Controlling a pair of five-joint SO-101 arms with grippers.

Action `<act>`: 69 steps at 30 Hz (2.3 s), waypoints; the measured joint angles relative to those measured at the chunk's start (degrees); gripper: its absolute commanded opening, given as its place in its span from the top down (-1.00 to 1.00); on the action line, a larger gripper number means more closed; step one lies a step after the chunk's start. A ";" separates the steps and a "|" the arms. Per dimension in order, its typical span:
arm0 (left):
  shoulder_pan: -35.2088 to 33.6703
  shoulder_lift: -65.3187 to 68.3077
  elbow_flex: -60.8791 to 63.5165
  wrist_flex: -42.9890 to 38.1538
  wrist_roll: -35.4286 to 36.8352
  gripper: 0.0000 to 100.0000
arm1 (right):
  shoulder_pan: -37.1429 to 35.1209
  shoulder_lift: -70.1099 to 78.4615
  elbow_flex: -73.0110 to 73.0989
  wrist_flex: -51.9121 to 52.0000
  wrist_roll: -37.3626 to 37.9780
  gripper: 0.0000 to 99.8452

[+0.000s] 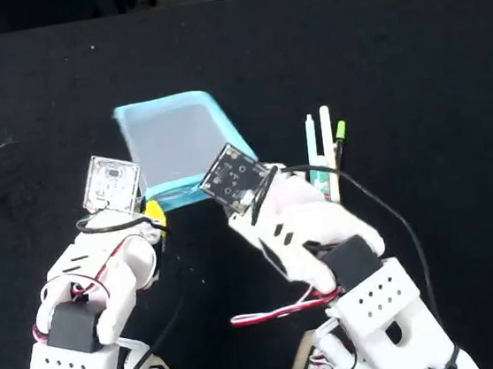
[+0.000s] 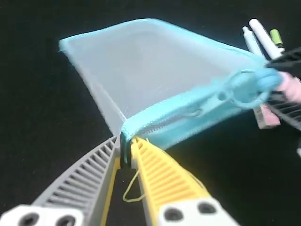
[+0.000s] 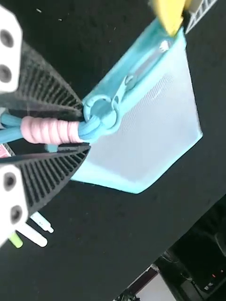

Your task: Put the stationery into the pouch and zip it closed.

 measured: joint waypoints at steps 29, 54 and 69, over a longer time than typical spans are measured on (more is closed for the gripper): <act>-8.00 0.53 1.41 -6.24 2.02 0.64 | 1.05 0.00 0.00 0.00 0.00 0.98; -7.91 0.44 2.90 -10.20 2.02 0.89 | 0.88 -1.76 -7.03 4.66 -3.87 0.98; -8.09 0.53 -15.65 0.88 -2.73 0.91 | -2.11 7.56 -25.14 9.05 -3.16 0.98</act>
